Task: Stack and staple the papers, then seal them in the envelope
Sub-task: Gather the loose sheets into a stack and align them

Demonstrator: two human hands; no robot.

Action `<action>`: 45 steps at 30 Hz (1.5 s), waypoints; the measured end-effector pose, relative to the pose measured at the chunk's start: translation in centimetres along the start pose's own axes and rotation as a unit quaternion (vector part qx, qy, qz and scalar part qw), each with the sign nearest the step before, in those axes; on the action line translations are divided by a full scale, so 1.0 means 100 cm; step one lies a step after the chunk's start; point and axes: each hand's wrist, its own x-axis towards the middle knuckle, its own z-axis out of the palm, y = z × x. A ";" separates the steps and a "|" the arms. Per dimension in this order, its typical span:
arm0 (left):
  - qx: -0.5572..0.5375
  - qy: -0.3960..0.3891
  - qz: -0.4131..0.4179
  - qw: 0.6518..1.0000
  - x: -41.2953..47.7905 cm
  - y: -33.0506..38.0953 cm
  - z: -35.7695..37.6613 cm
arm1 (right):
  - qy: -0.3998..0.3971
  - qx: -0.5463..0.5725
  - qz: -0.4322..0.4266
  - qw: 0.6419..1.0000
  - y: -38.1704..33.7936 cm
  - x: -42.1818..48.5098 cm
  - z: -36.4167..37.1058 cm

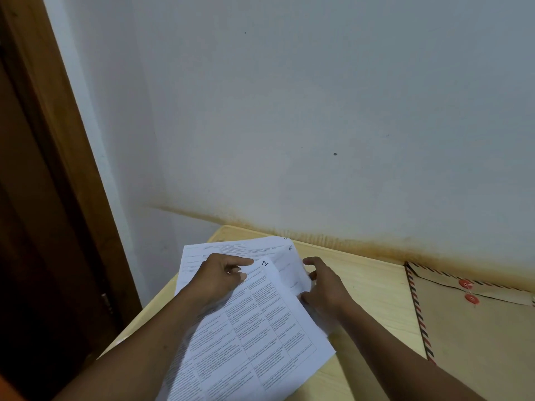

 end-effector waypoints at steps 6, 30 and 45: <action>0.036 0.008 0.044 0.998 0.001 0.027 0.010 | -0.043 0.095 -0.047 0.993 -0.010 -0.014 -0.029; 0.055 0.051 0.119 0.990 -0.001 0.057 0.027 | -0.096 0.142 -0.030 0.985 -0.023 -0.031 -0.036; 0.025 0.023 0.056 0.998 -0.005 0.057 0.021 | -0.133 0.158 -0.038 0.978 -0.027 -0.035 -0.039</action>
